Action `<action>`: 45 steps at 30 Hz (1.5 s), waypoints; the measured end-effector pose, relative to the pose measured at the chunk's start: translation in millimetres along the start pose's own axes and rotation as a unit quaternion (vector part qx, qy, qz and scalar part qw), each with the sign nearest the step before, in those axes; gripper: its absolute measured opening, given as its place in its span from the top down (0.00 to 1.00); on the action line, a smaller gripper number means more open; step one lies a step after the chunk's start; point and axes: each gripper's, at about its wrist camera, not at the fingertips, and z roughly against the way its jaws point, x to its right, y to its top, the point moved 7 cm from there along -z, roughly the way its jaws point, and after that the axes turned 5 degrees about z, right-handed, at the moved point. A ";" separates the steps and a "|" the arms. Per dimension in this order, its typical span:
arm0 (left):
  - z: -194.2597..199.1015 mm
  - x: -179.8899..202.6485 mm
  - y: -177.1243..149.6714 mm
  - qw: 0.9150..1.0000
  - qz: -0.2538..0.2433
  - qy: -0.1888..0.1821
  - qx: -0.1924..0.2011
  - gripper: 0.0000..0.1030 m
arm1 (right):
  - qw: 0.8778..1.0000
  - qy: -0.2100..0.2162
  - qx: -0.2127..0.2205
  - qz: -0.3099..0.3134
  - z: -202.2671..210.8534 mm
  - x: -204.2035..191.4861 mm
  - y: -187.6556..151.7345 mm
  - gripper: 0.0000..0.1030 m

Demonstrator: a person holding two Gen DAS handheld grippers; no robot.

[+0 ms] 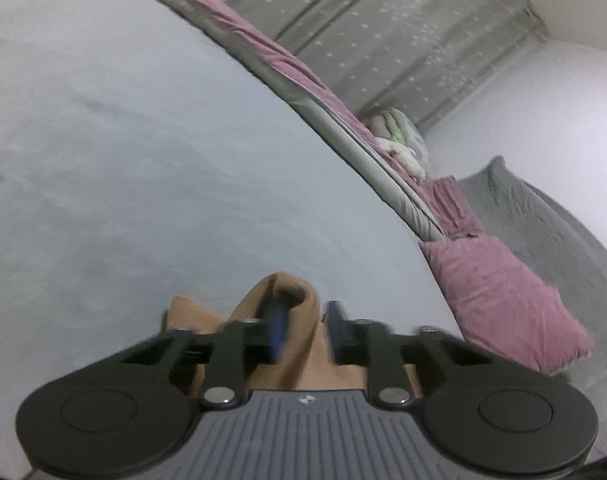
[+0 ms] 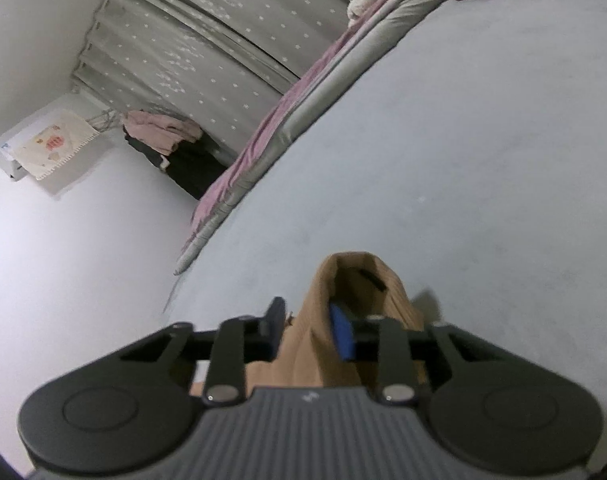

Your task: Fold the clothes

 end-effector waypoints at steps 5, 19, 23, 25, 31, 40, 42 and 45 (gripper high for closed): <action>26.7 16.7 -7.1 0.999 -0.023 -0.022 0.031 0.95 | 0.999 0.031 0.040 0.007 21.2 -11.6 2.4 0.91; 120.7 39.4 -35.2 0.994 -0.047 -0.054 0.081 0.95 | 0.994 0.047 0.092 0.030 121.3 -56.6 -12.1 0.91; 139.9 39.7 -50.3 0.993 -0.049 -0.049 0.093 0.95 | 0.993 0.041 0.098 0.043 148.7 -61.6 -22.9 0.91; 149.5 36.0 -59.5 0.993 -0.040 -0.047 0.102 0.95 | 0.993 0.039 0.100 0.046 158.8 -63.2 -30.2 0.91; 164.9 32.1 -71.9 0.991 -0.027 -0.040 0.123 0.95 | 0.994 0.027 0.105 0.035 182.8 -61.5 -51.8 0.91; 141.6 37.3 -44.5 0.992 0.000 -0.020 0.121 0.95 | 0.993 0.015 0.110 0.033 186.1 -65.5 -46.3 0.91; 129.7 38.0 -35.0 0.993 0.007 -0.009 0.115 0.95 | 0.994 0.007 0.107 0.030 180.7 -66.6 -40.9 0.91; 109.6 38.2 -20.6 0.995 0.014 0.010 0.102 0.95 | 0.995 -0.007 0.099 0.026 167.1 -66.5 -31.6 0.91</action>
